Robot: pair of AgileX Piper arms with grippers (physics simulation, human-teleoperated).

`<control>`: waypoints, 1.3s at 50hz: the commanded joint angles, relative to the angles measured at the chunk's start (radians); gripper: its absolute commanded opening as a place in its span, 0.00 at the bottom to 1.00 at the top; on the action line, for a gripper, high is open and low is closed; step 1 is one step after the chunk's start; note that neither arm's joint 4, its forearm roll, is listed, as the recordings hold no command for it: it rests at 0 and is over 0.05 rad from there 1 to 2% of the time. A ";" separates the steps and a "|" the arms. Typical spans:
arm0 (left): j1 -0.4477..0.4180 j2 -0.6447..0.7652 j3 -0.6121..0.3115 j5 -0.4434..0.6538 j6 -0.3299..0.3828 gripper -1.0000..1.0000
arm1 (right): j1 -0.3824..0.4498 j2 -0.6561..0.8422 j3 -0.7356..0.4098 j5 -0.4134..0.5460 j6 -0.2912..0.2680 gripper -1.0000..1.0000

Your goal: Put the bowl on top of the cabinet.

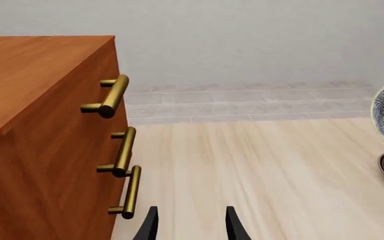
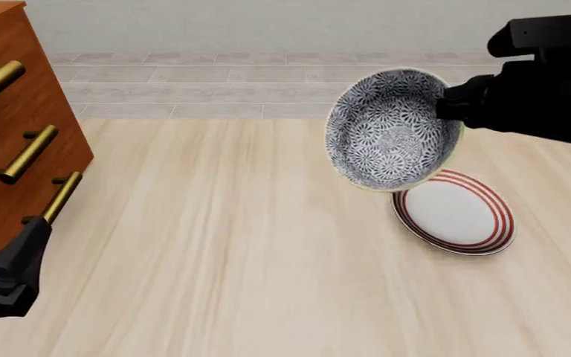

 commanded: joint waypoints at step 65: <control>-0.389 0.391 -0.237 -0.285 -0.316 1.00 | 0.256 0.046 -0.072 -0.101 0.019 0.00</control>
